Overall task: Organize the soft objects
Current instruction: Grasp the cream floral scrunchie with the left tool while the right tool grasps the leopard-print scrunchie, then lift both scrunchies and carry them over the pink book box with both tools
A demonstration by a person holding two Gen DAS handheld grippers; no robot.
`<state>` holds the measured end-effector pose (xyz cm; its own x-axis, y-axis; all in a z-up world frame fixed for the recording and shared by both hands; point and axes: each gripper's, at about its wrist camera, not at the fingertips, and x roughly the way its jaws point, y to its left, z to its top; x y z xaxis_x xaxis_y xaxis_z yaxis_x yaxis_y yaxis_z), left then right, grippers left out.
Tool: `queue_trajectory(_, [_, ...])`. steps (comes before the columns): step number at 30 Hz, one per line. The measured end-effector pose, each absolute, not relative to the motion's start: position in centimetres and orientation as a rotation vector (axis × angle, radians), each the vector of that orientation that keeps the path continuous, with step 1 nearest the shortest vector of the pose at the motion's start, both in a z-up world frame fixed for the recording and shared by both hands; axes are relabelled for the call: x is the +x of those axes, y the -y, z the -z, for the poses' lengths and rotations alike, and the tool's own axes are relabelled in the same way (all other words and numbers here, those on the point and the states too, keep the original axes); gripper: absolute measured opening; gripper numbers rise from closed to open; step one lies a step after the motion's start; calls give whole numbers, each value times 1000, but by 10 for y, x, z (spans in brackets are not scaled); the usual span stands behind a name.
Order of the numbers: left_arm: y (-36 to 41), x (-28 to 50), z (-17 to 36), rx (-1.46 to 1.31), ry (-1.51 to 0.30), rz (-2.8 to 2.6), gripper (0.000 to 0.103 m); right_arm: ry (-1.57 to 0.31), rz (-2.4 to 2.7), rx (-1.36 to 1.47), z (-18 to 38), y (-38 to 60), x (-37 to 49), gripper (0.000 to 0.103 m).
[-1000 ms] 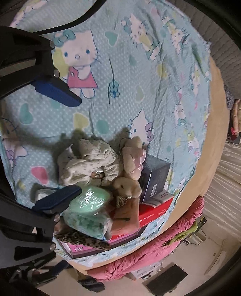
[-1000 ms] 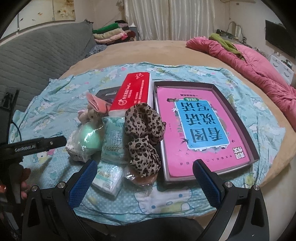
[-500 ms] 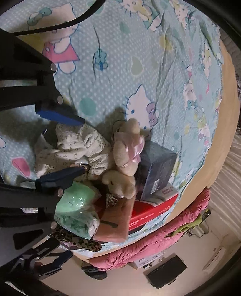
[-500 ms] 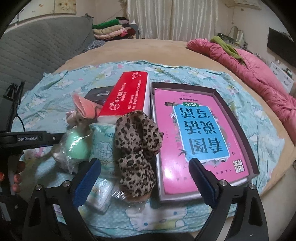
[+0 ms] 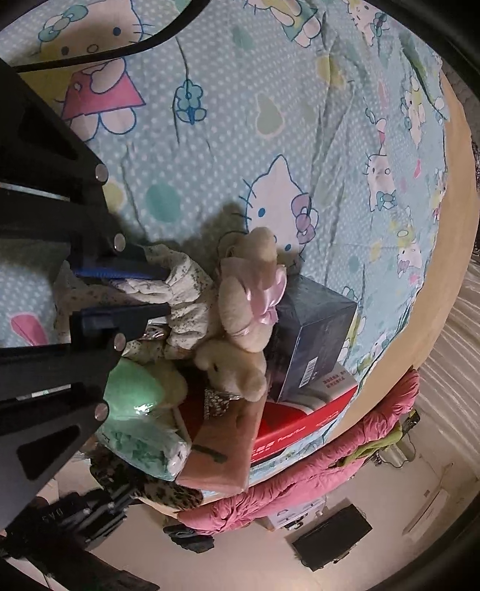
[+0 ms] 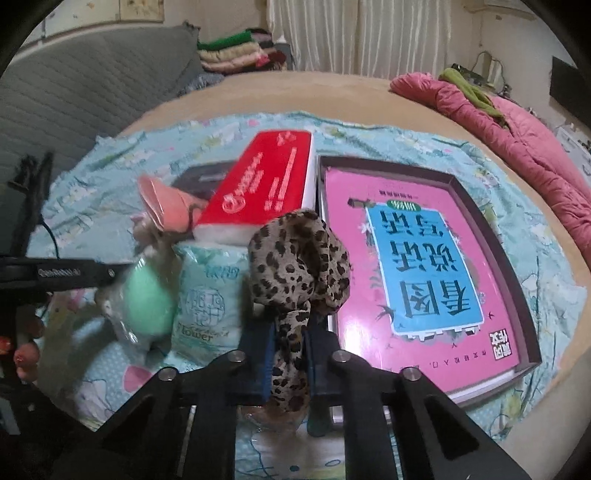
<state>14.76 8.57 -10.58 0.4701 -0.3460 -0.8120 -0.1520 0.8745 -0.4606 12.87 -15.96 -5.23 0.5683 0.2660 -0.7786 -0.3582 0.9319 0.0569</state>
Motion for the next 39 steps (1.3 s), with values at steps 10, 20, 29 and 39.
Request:
queue_trajectory(10, [-84,115,61,-452,-963,88,9,-780,-440,-38,20,168,108,9])
queue_trajectory(20, [-79,93,35,-443,-918,88,9,-778,-464,3,12,174,97,9])
queue_trajectory(29, [-64,79,-5,-400,-843,87,9,-750,-473,21,-2,181,89,9])
queue_trajectory(39, [-39,70,-42,-356,-780,115,9,-712,-461,50,-21,190,78,9])
